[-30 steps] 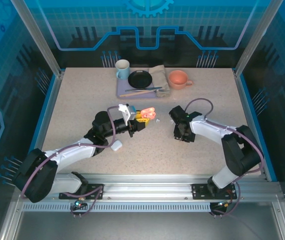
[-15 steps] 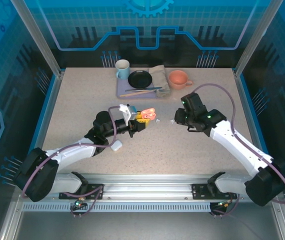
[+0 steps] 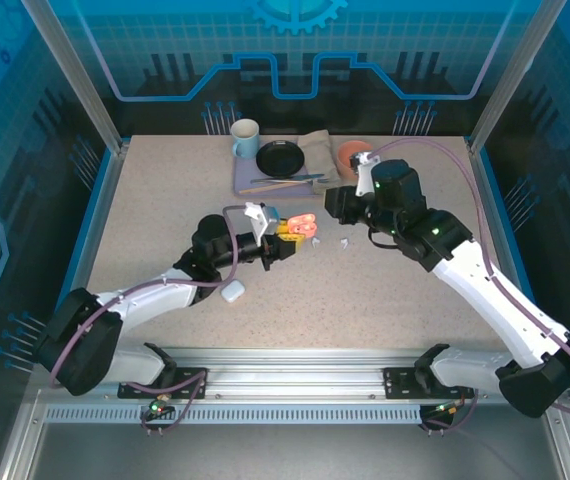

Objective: Insert the wireless bluetooth earbuds into the charging case

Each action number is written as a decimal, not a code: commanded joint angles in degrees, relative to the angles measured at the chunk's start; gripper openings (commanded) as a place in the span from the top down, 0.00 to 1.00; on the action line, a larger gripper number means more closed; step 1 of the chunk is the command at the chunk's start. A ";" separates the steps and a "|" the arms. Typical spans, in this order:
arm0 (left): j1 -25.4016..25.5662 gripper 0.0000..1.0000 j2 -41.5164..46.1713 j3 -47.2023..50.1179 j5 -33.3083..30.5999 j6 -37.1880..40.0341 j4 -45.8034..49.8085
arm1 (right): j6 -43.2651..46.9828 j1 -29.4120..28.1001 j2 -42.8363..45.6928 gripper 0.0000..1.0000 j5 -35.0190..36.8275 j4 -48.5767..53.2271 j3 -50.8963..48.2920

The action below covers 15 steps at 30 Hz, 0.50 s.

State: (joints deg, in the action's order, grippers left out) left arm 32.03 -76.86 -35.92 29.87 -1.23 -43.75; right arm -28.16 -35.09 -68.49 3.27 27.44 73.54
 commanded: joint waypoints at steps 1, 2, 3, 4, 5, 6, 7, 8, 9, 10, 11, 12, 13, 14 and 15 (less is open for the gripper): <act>-0.17 1.00 -1.19 -2.95 1.17 -1.88 -0.27 | 5.39 -2.52 -0.85 0.73 -2.67 -4.20 0.45; -0.17 1.00 -1.41 -3.38 1.22 -2.22 0.05 | 5.95 -3.13 -0.86 0.73 -2.50 -4.67 0.29; -0.14 1.00 -1.62 -3.87 1.18 -2.51 0.39 | 6.47 -3.74 -0.85 0.73 -2.17 -5.00 -0.10; -0.11 1.00 -1.79 -4.09 1.18 -2.77 0.24 | 7.04 -4.27 -0.80 0.73 -1.64 -5.12 -0.29; -0.12 1.00 -1.97 -4.39 1.05 -3.01 0.24 | 7.59 -4.76 -0.77 0.73 -1.16 -5.36 -0.60; -0.15 1.00 -2.05 -4.64 1.15 -3.11 0.35 | 8.22 -5.30 -0.77 0.73 -0.51 -5.47 -0.92; -0.13 1.00 -2.20 -4.84 0.99 -3.18 0.48 | 8.91 -5.85 -0.69 0.73 0.15 -5.61 -1.21; -0.14 1.00 -2.31 -5.01 1.06 -3.29 0.47 | 9.44 -6.20 -0.72 0.73 0.64 -5.64 -1.41; -0.14 1.00 -2.37 -5.12 1.14 -3.31 0.58 | 10.10 -6.47 -0.77 0.73 1.04 -5.77 -1.67; -0.17 1.00 -2.46 -5.45 1.15 -3.40 0.73 | 10.72 -6.76 -0.85 0.73 1.69 -5.77 -1.88; -0.09 1.00 -2.50 -5.56 1.11 -3.42 0.85 | 11.12 -6.90 -0.86 0.73 2.02 -5.74 -2.11; -0.16 1.00 -2.59 -5.75 1.08 -3.48 1.07 | 11.51 -6.95 -0.85 0.74 2.32 -5.80 -2.37; -0.17 1.00 -2.59 -5.84 1.13 -3.48 1.15 | 11.99 -7.13 -0.76 0.74 2.71 -5.82 -2.63; -0.14 1.00 -2.59 -5.91 1.12 -3.49 1.18 | 12.47 -7.27 -0.71 0.74 3.03 -5.90 -2.97; -0.15 1.00 -2.57 -6.00 1.20 -3.46 1.34 | 13.07 -7.34 -0.60 0.74 3.41 -6.04 -3.41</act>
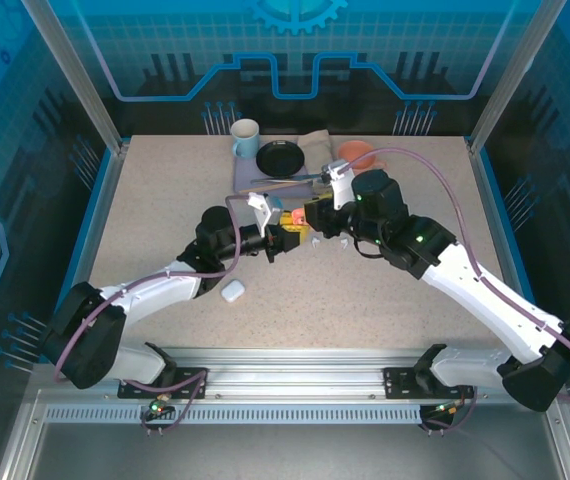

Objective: Insert the wireless bluetooth earbuds into the charging case

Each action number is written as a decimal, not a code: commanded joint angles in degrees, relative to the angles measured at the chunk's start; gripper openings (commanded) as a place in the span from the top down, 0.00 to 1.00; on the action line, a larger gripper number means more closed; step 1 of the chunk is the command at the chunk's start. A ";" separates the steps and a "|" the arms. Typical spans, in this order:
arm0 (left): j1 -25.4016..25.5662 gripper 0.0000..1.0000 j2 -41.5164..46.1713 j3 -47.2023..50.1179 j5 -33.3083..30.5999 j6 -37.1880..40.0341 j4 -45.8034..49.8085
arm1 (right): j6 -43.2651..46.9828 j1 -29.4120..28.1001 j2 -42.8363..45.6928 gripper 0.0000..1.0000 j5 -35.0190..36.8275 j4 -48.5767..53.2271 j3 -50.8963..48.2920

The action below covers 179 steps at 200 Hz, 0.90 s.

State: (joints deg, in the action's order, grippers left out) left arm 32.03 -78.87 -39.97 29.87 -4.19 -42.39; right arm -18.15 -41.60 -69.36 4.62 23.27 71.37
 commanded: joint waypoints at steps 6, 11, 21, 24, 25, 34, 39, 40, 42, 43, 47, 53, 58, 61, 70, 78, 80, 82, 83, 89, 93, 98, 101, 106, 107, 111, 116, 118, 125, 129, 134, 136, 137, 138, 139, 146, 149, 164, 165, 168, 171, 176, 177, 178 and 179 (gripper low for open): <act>-0.10 1.00 -0.58 -2.03 1.19 -0.51 0.20 | 4.09 -0.85 0.62 0.74 2.41 -2.25 -1.97; -0.16 1.00 -0.50 -1.98 1.16 -0.45 0.30 | 4.45 -0.93 0.81 0.74 2.64 -2.38 -2.25; -0.13 1.00 -0.49 -1.96 1.17 -0.32 0.40 | 5.15 -1.02 0.90 0.74 3.22 -2.44 -2.68; -0.14 1.00 -0.49 -1.96 1.22 -0.31 0.39 | 5.27 -1.00 0.90 0.74 3.52 -2.44 -2.79; -0.18 1.00 -0.45 -1.96 1.24 -0.30 0.39 | 5.29 -1.01 0.90 0.74 3.58 -2.39 -2.80; -0.20 1.00 -0.41 -2.00 1.16 -0.31 0.33 | 5.69 -0.96 0.92 0.75 4.29 -2.34 -2.98; -0.13 1.00 -0.45 -1.99 1.19 -0.34 0.30 | 5.91 -1.01 0.90 0.75 4.58 -2.35 -3.12; -0.08 1.00 -0.47 -1.98 1.17 -0.36 0.29 | 5.96 -1.01 0.94 0.75 4.68 -2.35 -3.15; -0.12 1.00 -0.42 -2.01 1.16 -0.31 0.25 | 5.96 -1.02 0.91 0.75 4.82 -2.35 -3.16; -0.12 1.00 -0.46 -1.98 1.16 -0.31 0.23 | 6.04 -1.02 0.90 0.75 4.85 -2.35 -3.17; -0.13 1.00 -0.45 -1.94 1.16 -0.24 0.21 | 6.06 -0.98 0.91 0.75 5.16 -2.39 -3.26; -0.13 1.00 -0.46 -1.94 1.17 -0.32 0.14 | 6.25 -0.99 0.93 0.75 5.49 -2.47 -3.39; -0.11 1.00 -0.36 -1.95 1.22 -0.37 0.10 | 6.44 -0.96 0.85 0.75 5.61 -2.44 -3.52; -0.16 1.00 -0.40 -1.96 1.21 -0.35 0.05 | 6.50 -0.91 0.86 0.75 5.78 -2.48 -3.57; -0.16 1.00 -0.41 -1.95 1.30 -0.36 0.05 | 6.63 -0.86 0.72 0.75 6.21 -2.44 -3.58; -0.13 1.00 -0.43 -1.88 1.27 -0.31 0.08 | 6.68 -0.85 0.73 0.75 6.57 -2.64 -3.78; -0.13 1.00 -0.46 -1.89 1.25 -0.30 0.11 | 6.66 -0.85 0.77 0.75 6.64 -2.67 -3.83; -0.13 1.00 -0.48 -1.88 1.25 -0.28 0.16 | 6.64 -0.85 0.73 0.75 6.70 -2.69 -3.80; -0.13 1.00 -0.49 -1.87 1.25 -0.33 0.09 | 6.69 -0.85 0.73 0.75 6.75 -2.70 -3.84; -0.13 1.00 -0.41 -1.82 1.26 -0.34 0.04 | 6.69 -0.76 0.66 0.76 6.96 -2.73 -3.96; -0.13 1.00 -0.35 -1.70 1.30 -0.28 0.03 | 6.77 -0.74 0.63 0.76 7.10 -2.70 -3.92; -0.17 1.00 -0.36 -1.66 1.20 -0.36 -0.10 | 6.80 -0.75 0.56 0.76 7.17 -2.67 -3.96; -0.13 1.00 -0.40 -1.63 1.28 -0.31 -0.01 | 6.88 -0.64 0.56 0.76 7.28 -2.66 -4.01; -0.14 1.00 -0.37 -1.61 1.21 -0.30 -0.04 | 6.88 -0.62 0.52 0.76 7.48 -2.63 -4.05; -0.13 1.00 -0.35 -1.65 1.19 -0.30 -0.05 | 6.89 -0.60 0.53 0.76 7.49 -2.62 -4.05; -0.17 1.00 -0.32 -1.65 1.20 -0.33 -0.04 | 6.98 -0.58 0.51 0.76 7.51 -2.66 -4.11; -0.13 1.00 -0.32 -1.63 1.30 -0.34 0.07 | 6.95 -0.51 0.49 0.76 7.46 -2.70 -4.29; -0.17 1.00 -0.32 -1.61 1.32 -0.35 0.08 | 6.98 -0.56 0.51 0.76 7.43 -2.70 -4.28; -0.13 1.00 -0.32 -1.74 1.18 -0.37 0.03 | 6.99 -0.49 0.42 0.76 7.46 -2.64 -4.38; -0.13 1.00 -0.32 -1.74 1.30 -0.22 0.12 | 7.01 -0.49 0.31 0.76 7.45 -2.61 -4.40; -0.13 1.00 -0.29 -1.76 1.24 -0.29 0.07 | 7.03 -0.48 0.36 0.76 7.42 -2.67 -4.48; -0.15 1.00 -0.27 -1.73 1.27 -0.29 0.06 | 7.09 -0.47 0.30 0.76 7.46 -2.63 -4.49; -0.14 1.00 -0.25 -1.71 1.26 -0.30 0.04 | 7.13 -0.48 0.29 0.76 7.44 -2.62 -4.49; -0.18 1.00 -0.28 -1.70 1.21 -0.30 0.04 | 7.15 -0.49 0.29 0.76 7.43 -2.62 -4.49; -0.15 1.00 -0.21 -1.70 1.18 -0.34 0.08 | 7.11 -0.49 0.24 0.76 7.47 -2.61 -4.49; -0.19 1.00 -0.32 -1.86 1.23 -0.35 0.14 | 7.16 -0.45 0.24 0.76 7.45 -2.53 -4.58; -0.10 1.00 -0.32 -1.91 1.28 -0.36 0.12 | 7.15 -0.42 0.20 0.76 7.50 -2.53 -4.67; -0.21 1.00 -0.32 -1.89 1.32 -0.51 0.14 | 7.02 -0.45 0.12 0.77 7.42 -2.54 -4.92; -0.17 1.00 -0.36 -1.93 1.33 -0.54 0.17 | 7.05 -0.43 0.11 0.77 7.46 -2.53 -4.92; -0.14 1.00 -0.32 -1.94 1.27 -0.56 0.13 | 7.03 -0.45 0.12 0.77 7.45 -2.55 -4.97; -0.09 1.00 -0.32 -1.97 1.25 -0.48 0.18 | 7.00 -0.48 0.09 0.77 7.49 -2.57 -5.01; -0.10 1.00 -0.32 -2.04 1.19 -0.50 0.15 | 6.98 -0.45 0.09 0.77 7.34 -2.54 -5.08; -0.10 1.00 -0.32 -2.04 1.17 -0.54 0.18 | 6.98 -0.47 0.10 0.77 7.33 -2.53 -5.09; -0.19 1.00 -0.27 -2.04 1.17 -0.54 0.15 | 6.99 -0.48 0.15 0.77 7.33 -2.53 -5.10; -0.16 1.00 -0.30 -2.04 1.16 -0.55 0.13 | 6.99 -0.45 0.13 0.77 7.33 -2.53 -5.15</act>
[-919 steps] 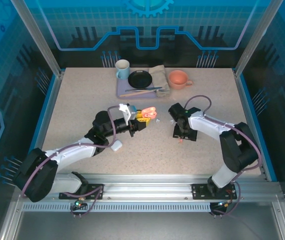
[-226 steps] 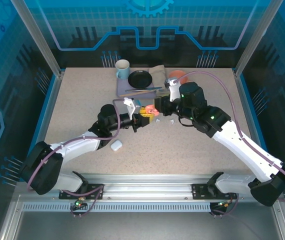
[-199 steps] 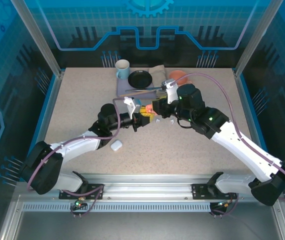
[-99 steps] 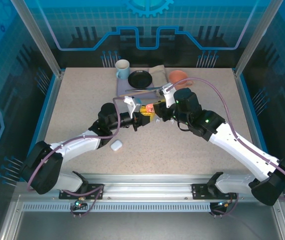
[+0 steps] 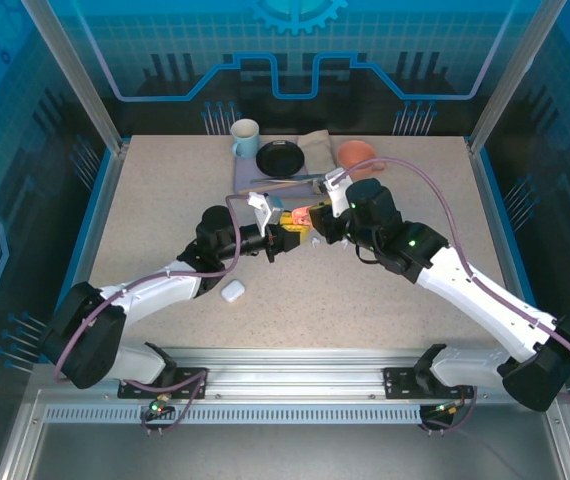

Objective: Insert the wireless bluetooth earbuds into the charging case

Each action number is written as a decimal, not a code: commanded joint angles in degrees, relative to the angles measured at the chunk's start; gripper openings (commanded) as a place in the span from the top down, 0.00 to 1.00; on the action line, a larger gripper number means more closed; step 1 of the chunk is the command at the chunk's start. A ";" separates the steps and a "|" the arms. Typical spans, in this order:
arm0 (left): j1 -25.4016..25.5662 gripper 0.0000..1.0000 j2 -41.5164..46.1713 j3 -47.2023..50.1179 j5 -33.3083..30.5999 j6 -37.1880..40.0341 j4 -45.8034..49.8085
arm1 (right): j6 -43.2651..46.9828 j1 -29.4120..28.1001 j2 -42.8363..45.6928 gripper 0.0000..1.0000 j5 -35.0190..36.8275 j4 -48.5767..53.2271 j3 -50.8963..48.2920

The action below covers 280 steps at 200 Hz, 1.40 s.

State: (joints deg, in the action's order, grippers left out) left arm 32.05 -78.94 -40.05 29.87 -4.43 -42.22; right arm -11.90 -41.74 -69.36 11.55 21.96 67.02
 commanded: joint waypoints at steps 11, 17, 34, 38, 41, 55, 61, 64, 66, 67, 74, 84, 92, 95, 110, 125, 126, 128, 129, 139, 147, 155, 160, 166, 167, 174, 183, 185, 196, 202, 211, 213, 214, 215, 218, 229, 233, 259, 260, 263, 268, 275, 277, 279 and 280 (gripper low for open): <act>-0.15 1.00 -0.24 -1.91 1.20 -0.32 -0.16 | 0.65 -0.38 0.04 0.77 0.32 -1.29 -0.97; -0.15 1.00 -0.31 -1.90 1.16 -0.32 -0.14 | 0.56 -0.39 0.02 0.77 0.18 -1.30 -1.10; -0.14 1.00 -0.34 -2.04 1.10 -0.32 -0.08 | 0.80 -0.53 0.02 0.78 0.05 -1.47 -1.37; -0.15 1.00 -0.38 -1.98 1.13 -0.31 -0.07 | 0.89 -0.54 -0.05 0.78 0.06 -1.48 -1.37; -0.15 1.00 -0.39 -1.96 1.15 -0.32 -0.13 | 0.96 -0.61 -0.07 0.78 0.10 -1.44 -1.37; -0.21 1.00 -0.52 -2.19 1.12 -0.34 -0.24 | 1.30 -0.67 -0.16 0.79 0.23 -1.60 -1.61; -0.15 1.00 -0.65 -2.22 1.11 -0.53 -0.32 | 1.50 -0.76 -0.21 0.79 0.39 -1.73 -1.71; -0.19 1.00 -0.69 -2.34 1.10 -0.52 -0.37 | 1.53 -0.86 -0.19 0.79 0.32 -1.82 -1.72; -0.16 1.00 -0.69 -2.36 1.10 -0.55 -0.36 | 1.62 -0.95 -0.30 0.79 0.43 -1.83 -1.72; -0.15 1.00 -0.69 -2.34 1.08 -0.57 -0.38 | 1.66 -1.01 -0.32 0.79 0.46 -1.83 -1.72; -0.15 1.00 -0.78 -2.46 1.11 -0.53 -0.39 | 1.99 -1.22 -0.46 0.79 0.65 -1.75 -1.72; -0.15 1.00 -0.93 -2.46 1.00 -0.73 -0.50 | 2.72 -1.71 -0.52 0.80 1.15 -1.82 -1.81; -0.19 1.00 -0.96 -2.48 1.03 -0.77 -0.80 | 3.26 -2.17 -0.68 0.80 1.71 -1.83 -1.89; -0.13 1.00 -1.00 -2.42 1.05 -0.79 -0.80 | 3.46 -2.42 -0.67 0.80 1.88 -1.80 -1.96; -0.15 1.00 -1.04 -2.46 0.81 -0.90 -0.89 | 4.37 -3.51 -0.85 0.80 3.08 -1.92 -2.19; -0.18 1.00 -1.07 -2.53 0.74 -0.80 -0.88 | 5.36 -4.65 -0.85 0.80 4.19 -2.09 -2.47; -0.17 1.00 -1.10 -2.55 0.73 -0.83 -0.87 | 5.42 -4.75 -0.86 0.80 4.32 -2.09 -2.53; -0.15 1.00 -1.10 -2.55 0.74 -0.82 -0.92 | 5.47 -4.82 -0.82 0.80 4.39 -2.09 -2.52; -0.15 1.00 -1.12 -2.56 0.73 -0.83 -0.93 | 5.48 -4.83 -0.80 0.80 4.42 -2.09 -2.52; -0.11 1.00 -1.13 -2.55 0.65 -0.79 -0.90 | 5.98 -5.44 -0.68 0.80 4.68 -2.31 -2.75; -0.20 1.00 -1.22 -2.57 0.62 -0.76 -0.93 | 6.34 -5.99 -0.49 0.80 4.95 -2.61 -2.99; -0.20 1.00 -1.22 -2.57 0.55 -0.78 -0.97 | 6.66 -6.61 -0.33 0.80 5.13 -2.92 -3.19; -0.20 1.00 -1.22 -2.49 0.54 -0.76 -0.99 | 6.80 -6.79 -0.33 0.80 5.38 -2.89 -3.21; -0.18 1.00 -1.22 -2.49 0.48 -0.73 -0.95 | 6.83 -7.07 -0.31 0.80 5.73 -2.77 -3.17; -0.21 1.00 -1.22 -2.49 0.51 -0.74 -0.99 | 6.81 -7.10 -0.28 0.80 5.75 -2.74 -3.19; -0.17 1.00 -1.22 -2.54 0.43 -0.76 -0.93 | 6.90 -7.22 -0.21 0.80 6.00 -2.66 -3.29; -0.18 1.00 -1.22 -2.49 0.42 -0.69 -1.02 | 6.83 -7.34 -0.22 0.80 6.33 -2.53 -3.33; -0.22 1.00 -1.22 -2.53 0.38 -0.68 -1.00 | 6.85 -7.32 -0.28 0.80 6.37 -2.53 -3.37; -0.15 1.00 -1.20 -2.49 0.45 -0.84 -1.06 | 6.84 -7.31 -0.31 0.79 6.54 -2.47 -3.48; -0.21 1.00 -1.22 -2.54 0.48 -0.84 -1.11 | 6.85 -7.24 -0.48 0.79 6.76 -2.37 -3.39; -0.16 1.00 -1.11 -2.49 0.52 -0.72 -1.18 | 6.82 -7.33 -0.51 0.76 7.03 -2.13 -3.28; -0.22 1.00 -1.13 -2.47 0.47 -0.68 -1.20 | 6.85 -7.29 -0.51 0.75 7.07 -2.17 -3.30; -0.18 1.00 -1.13 -2.43 0.46 -0.68 -1.24 | 6.87 -7.30 -0.51 0.74 7.12 -2.17 -3.30; -0.17 1.00 -1.09 -2.42 0.46 -0.67 -1.27 | 6.84 -7.30 -0.55 0.73 7.19 -2.13 -3.30; -0.15 1.00 -1.02 -2.33 0.42 -0.72 -1.29 | 6.73 -7.31 -0.61 0.71 7.44 -2.10 -3.23; -0.20 1.00 -1.00 -2.32 0.45 -0.72 -1.18 | 6.15 -7.07 -0.74 0.65 7.70 -1.71 -2.88; -0.15 1.00 -0.96 -2.32 0.47 -0.69 -1.11 | 5.86 -6.92 -0.77 0.65 7.71 -1.44 -2.72; -0.15 1.00 -0.82 -2.17 0.56 -0.67 -1.07 | 3.04 -5.28 -0.58 0.59 6.51 -0.11 -0.84; -0.15 1.00 -0.80 -2.15 0.55 -0.67 -1.09 | 2.90 -5.15 -0.54 0.59 6.49 -0.05 -0.75; -0.15 1.00 -0.78 -2.11 0.54 -0.67 -1.19 | 2.54 -4.96 -0.49 0.58 6.21 0.08 -0.49; -0.21 1.00 -0.78 -2.00 0.56 -0.67 -1.15 | 1.81 -4.47 -0.42 0.57 5.73 0.30 -0.15; -0.13 1.00 -0.71 -2.00 0.65 -0.56 -1.24 | 0.71 -3.64 -0.34 0.54 4.77 0.74 0.46; -0.14 1.00 -0.70 -1.93 0.66 -0.53 -1.28 | 0.25 -3.42 -0.25 0.53 4.48 0.86 0.65; -0.15 1.00 -0.69 -1.91 0.64 -0.51 -1.22 | -0.04 -3.13 -0.25 0.53 4.17 0.95 0.83; -0.15 1.00 -0.69 -1.93 0.68 -0.50 -1.25 | -0.36 -2.98 -0.25 0.52 3.96 1.01 0.91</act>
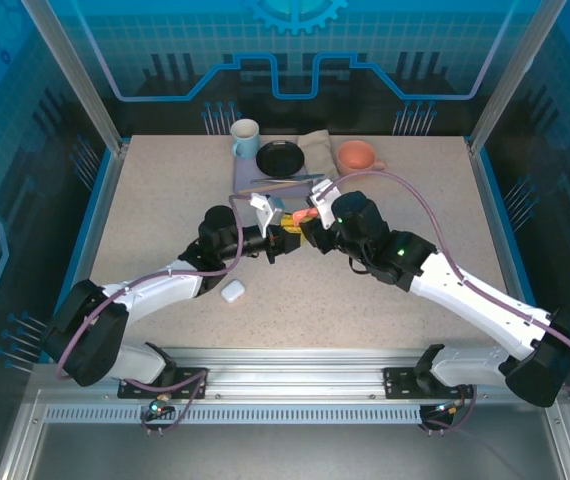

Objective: Insert the wireless bluetooth earbuds into the charging case

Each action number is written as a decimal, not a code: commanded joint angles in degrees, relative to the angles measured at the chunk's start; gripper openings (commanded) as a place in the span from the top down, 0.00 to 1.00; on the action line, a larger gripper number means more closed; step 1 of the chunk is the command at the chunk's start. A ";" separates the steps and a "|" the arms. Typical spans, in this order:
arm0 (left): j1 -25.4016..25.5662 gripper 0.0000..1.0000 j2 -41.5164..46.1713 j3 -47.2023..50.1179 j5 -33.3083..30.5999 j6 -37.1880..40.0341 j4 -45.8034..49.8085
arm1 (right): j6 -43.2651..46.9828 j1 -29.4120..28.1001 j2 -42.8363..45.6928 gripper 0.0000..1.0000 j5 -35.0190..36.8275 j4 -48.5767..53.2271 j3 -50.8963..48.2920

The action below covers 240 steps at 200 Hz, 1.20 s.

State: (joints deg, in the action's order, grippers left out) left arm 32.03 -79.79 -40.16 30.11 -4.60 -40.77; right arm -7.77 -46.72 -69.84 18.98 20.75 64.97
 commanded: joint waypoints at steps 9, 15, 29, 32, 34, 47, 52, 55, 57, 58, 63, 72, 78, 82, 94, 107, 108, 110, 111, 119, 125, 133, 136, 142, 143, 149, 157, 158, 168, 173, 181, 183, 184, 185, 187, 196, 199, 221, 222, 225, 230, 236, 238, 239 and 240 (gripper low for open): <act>-0.17 1.00 0.23 -1.69 0.51 -0.41 -2.81 | -6.12 3.28 0.58 0.49 -5.40 2.57 3.59; -0.17 1.00 0.25 -1.70 0.56 -0.37 -2.86 | -7.08 4.07 0.66 0.48 -6.45 2.70 3.90; -0.13 1.00 0.34 -1.54 0.55 -0.38 -3.09 | -9.35 5.72 1.00 0.46 -8.96 2.92 4.58; -0.13 1.00 0.31 -1.56 0.51 -0.34 -2.96 | -9.96 6.15 1.01 0.45 -9.47 3.01 4.70; -0.13 1.00 0.31 -1.60 0.53 -0.35 -2.88 | -10.40 6.50 1.07 0.44 -9.73 3.10 4.79; -0.18 1.00 0.34 -1.58 0.23 -0.16 -2.73 | -14.14 9.33 1.61 0.43 -12.16 3.50 4.69; -0.16 1.00 0.34 -1.37 0.15 -0.26 -2.77 | -15.97 10.89 1.92 0.43 -13.37 3.74 4.31; -0.13 1.00 0.34 -1.41 0.05 -0.17 -2.79 | -16.96 11.78 2.13 0.43 -13.97 3.76 3.96; -0.13 1.00 0.34 -1.30 0.04 -0.17 -2.81 | -17.90 12.41 2.33 0.43 -14.30 3.88 3.70; -0.13 1.00 0.38 -1.31 0.04 -0.16 -2.86 | -18.29 12.73 2.43 0.43 -14.45 3.95 3.56; -0.14 1.00 0.42 -1.17 -0.13 -0.15 -2.85 | -20.32 14.05 2.98 0.42 -14.91 4.30 2.71; -0.15 1.00 0.64 -0.96 -0.84 -0.04 -2.75 | -23.41 15.94 3.63 0.42 -14.68 5.71 1.32; -0.17 1.00 0.81 -0.75 -1.21 0.23 -2.59 | -25.07 16.94 3.75 0.42 -14.03 7.46 0.67; -0.20 1.00 0.94 -0.64 -1.45 0.36 -2.49 | -25.88 17.36 3.76 0.42 -13.65 8.45 0.33; -0.21 1.00 1.28 -0.37 -1.83 0.84 -2.24 | -28.70 18.16 3.30 0.41 -9.70 13.97 -0.15; -0.26 1.00 1.47 -0.26 -1.98 1.09 -2.00 | -33.00 19.82 2.26 0.41 -5.16 19.67 -1.09; -0.24 1.00 1.47 -0.22 -2.03 1.13 -1.97 | -33.36 19.96 2.21 0.40 -5.04 20.11 -1.26; -0.24 1.00 1.45 -0.19 -2.02 1.18 -1.95 | -34.00 20.34 2.14 0.40 -4.71 20.75 -1.60; -0.27 1.00 1.42 -0.18 -2.00 1.18 -1.99 | -34.30 20.52 2.06 0.40 -4.55 21.01 -1.82; -0.25 1.00 1.45 -0.13 -1.99 1.17 -1.95 | -36.72 21.71 2.07 0.39 -3.58 22.09 -3.86; -0.28 1.00 1.31 -0.18 -2.10 1.17 -1.93 | -38.55 22.78 2.39 0.38 -2.97 22.28 -5.70; -0.29 1.00 1.24 -0.06 -2.19 1.19 -1.96 | -40.31 24.49 2.60 0.37 -3.62 21.68 -8.18; -0.27 1.00 1.24 -0.07 -2.26 1.24 -2.02 | -40.87 25.06 2.61 0.36 -3.82 21.53 -8.98; -0.24 1.00 1.19 0.00 -2.33 1.22 -1.96 | -41.96 26.08 2.48 0.35 -3.56 21.78 -10.23; -0.23 1.00 1.20 0.00 -2.33 1.20 -2.00 | -42.19 26.34 2.46 0.35 -3.40 21.83 -10.40; -0.25 1.00 1.13 0.09 -2.40 1.13 -2.10 | -43.33 27.22 2.27 0.35 -2.88 22.35 -11.38; -0.28 1.00 1.13 0.21 -2.47 1.04 -2.12 | -44.76 28.84 2.00 0.35 -2.66 22.49 -12.65; -0.25 1.00 1.08 0.19 -2.49 1.06 -2.16 | -44.91 29.03 2.00 0.35 -2.56 22.49 -12.84; -0.25 1.00 0.94 0.42 -2.53 0.82 -2.67 | -46.91 30.67 1.83 0.34 -1.56 23.08 -14.24; -0.25 1.00 0.87 0.59 -2.57 0.70 -3.01 | -47.70 31.66 1.67 0.34 -1.60 23.14 -16.11; -0.22 1.00 0.70 0.78 -2.55 0.57 -3.61 | -48.69 33.07 1.41 0.34 -2.48 22.65 -17.78; -0.22 1.00 0.69 0.85 -2.52 0.49 -3.72 | -48.84 33.44 1.38 0.34 -2.95 22.46 -18.17; -0.26 1.00 0.69 0.86 -2.52 0.53 -3.75 | -48.92 33.66 1.34 0.34 -3.14 22.39 -18.32; -0.24 1.00 0.64 0.96 -2.51 0.50 -3.81 | -49.01 33.78 1.31 0.34 -3.33 22.31 -18.53; -0.24 1.00 0.61 0.92 -2.51 0.54 -3.86 | -49.12 34.17 1.14 0.34 -3.71 22.25 -18.88; -0.27 1.00 0.43 1.09 -2.51 0.52 -4.16 | -49.61 35.08 0.56 0.34 -4.63 21.39 -20.37; -0.29 1.00 0.36 1.12 -2.47 0.55 -4.21 | -49.58 35.25 0.29 0.34 -4.73 21.01 -20.87; -0.24 1.00 0.13 1.31 -2.12 0.54 -4.54 | -48.16 35.95 -1.58 0.34 -5.40 18.59 -22.41; -0.23 1.00 0.10 1.31 -2.09 0.59 -4.51 | -48.10 35.97 -1.64 0.34 -5.38 18.47 -22.46; -0.26 1.00 0.08 1.36 -2.07 0.53 -4.53 | -47.81 36.06 -1.91 0.34 -5.30 18.08 -22.56; -0.23 1.00 0.07 1.47 -2.00 0.57 -4.53 | -47.69 36.22 -2.44 0.34 -5.13 17.69 -22.65; -0.28 1.00 -0.05 1.41 -2.02 0.60 -4.61 | -47.60 36.52 -3.13 0.33 -5.26 17.41 -22.61; -0.25 1.00 -0.02 1.47 -1.99 0.66 -4.58 | -47.47 36.59 -3.31 0.33 -5.45 17.26 -22.54; -0.23 1.00 -0.02 1.48 -1.99 0.65 -4.63 | -47.45 36.64 -3.52 0.34 -5.49 17.15 -22.57; -0.31 1.00 -0.06 1.48 -1.99 0.69 -4.60 | -47.39 36.72 -3.66 0.34 -5.56 17.01 -22.59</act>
State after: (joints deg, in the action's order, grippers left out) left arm 32.03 -79.79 -39.83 28.12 -4.43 -42.74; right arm -54.46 -11.53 -71.64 14.31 40.56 42.72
